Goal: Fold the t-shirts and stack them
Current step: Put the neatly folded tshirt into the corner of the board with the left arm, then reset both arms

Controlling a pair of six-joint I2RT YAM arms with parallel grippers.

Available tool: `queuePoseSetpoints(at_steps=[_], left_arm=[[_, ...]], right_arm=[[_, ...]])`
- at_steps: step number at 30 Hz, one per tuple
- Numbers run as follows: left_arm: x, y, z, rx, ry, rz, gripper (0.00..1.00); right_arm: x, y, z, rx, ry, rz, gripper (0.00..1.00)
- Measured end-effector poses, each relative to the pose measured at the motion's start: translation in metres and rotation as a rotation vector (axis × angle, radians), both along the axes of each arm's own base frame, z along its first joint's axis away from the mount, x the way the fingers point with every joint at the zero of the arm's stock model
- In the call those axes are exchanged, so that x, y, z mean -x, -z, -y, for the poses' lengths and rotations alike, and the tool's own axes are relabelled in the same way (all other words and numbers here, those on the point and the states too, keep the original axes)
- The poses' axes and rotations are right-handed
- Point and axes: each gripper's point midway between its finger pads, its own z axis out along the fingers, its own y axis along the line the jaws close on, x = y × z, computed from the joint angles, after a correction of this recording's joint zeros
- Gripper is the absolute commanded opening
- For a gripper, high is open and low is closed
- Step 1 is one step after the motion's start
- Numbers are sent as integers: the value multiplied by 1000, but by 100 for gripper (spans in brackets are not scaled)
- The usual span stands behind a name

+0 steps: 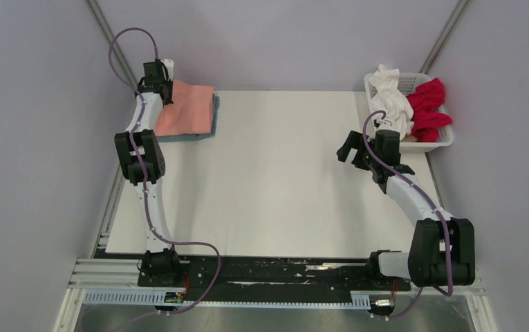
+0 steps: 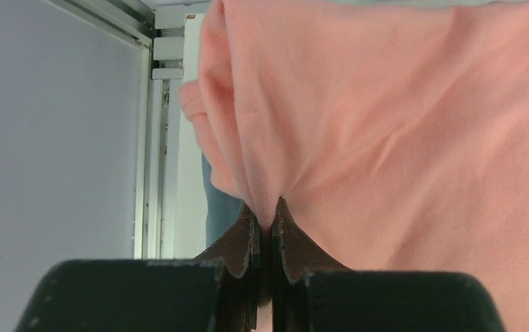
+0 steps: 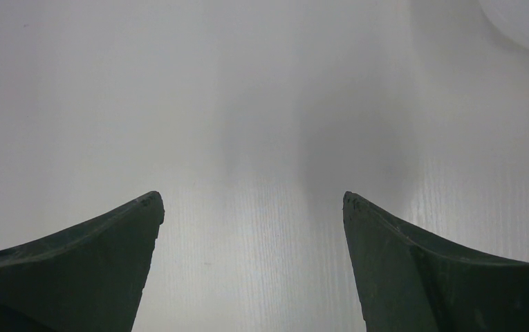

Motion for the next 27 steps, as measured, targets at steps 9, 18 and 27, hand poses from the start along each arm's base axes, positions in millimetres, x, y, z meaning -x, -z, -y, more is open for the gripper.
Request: queuePoseSetpoints(at_steps=[9,18,27], left_arm=[[3,-3,-6,60,-59,6,99],[7,-40,-16,122,-200,80,100],[69,-126,45,442,-155,188,100]], right_arm=[[1,5,0,0,0,-19,100],[1,4,0,-1,-1,-19,100],[8,-25,-2,-28,9,61,100]])
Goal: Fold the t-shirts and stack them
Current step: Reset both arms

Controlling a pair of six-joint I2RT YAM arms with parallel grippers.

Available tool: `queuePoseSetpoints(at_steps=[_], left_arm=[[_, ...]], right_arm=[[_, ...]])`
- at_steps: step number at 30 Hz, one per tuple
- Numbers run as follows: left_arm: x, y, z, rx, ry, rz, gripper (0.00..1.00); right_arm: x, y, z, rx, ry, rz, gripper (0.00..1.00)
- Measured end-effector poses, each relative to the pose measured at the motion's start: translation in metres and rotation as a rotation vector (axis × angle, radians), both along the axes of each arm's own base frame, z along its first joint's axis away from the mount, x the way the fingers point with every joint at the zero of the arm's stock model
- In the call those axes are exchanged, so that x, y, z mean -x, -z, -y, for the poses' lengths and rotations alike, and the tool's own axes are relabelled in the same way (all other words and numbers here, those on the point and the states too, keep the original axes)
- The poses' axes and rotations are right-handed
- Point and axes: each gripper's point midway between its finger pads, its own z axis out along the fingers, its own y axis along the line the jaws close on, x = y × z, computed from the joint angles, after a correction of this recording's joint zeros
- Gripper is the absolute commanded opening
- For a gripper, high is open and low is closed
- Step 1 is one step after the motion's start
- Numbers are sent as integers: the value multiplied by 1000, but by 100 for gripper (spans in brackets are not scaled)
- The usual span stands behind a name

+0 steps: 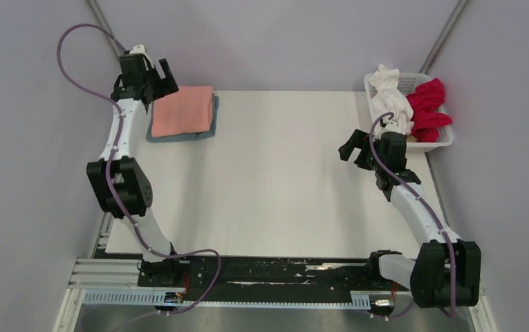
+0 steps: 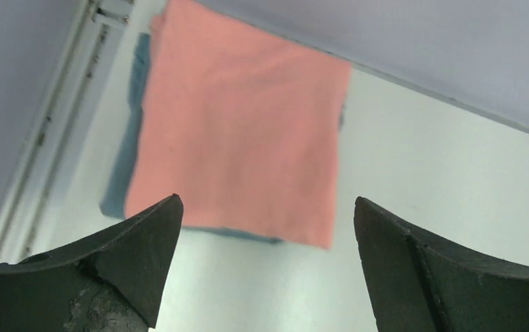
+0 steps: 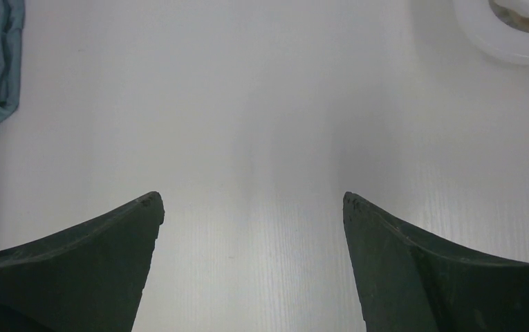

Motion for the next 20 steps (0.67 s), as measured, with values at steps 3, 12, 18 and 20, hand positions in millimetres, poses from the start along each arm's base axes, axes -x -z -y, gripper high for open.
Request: queuePoseSetpoints(at_steps=[3,12,18,20], left_arm=[[64,-16,38,85,18,66,100],[242,55,168,239,263,56,100],[293,102,154,247,209,-36,100],[301,93,150,251,202,6,100]], right_arm=[[12,-14,-2,-22,-3,47,100],[72,2,-5,-59,-6,54,100],[98,-9,-7,-76,-23,130,100],[101,-19,-7,-77,-26,173,100]])
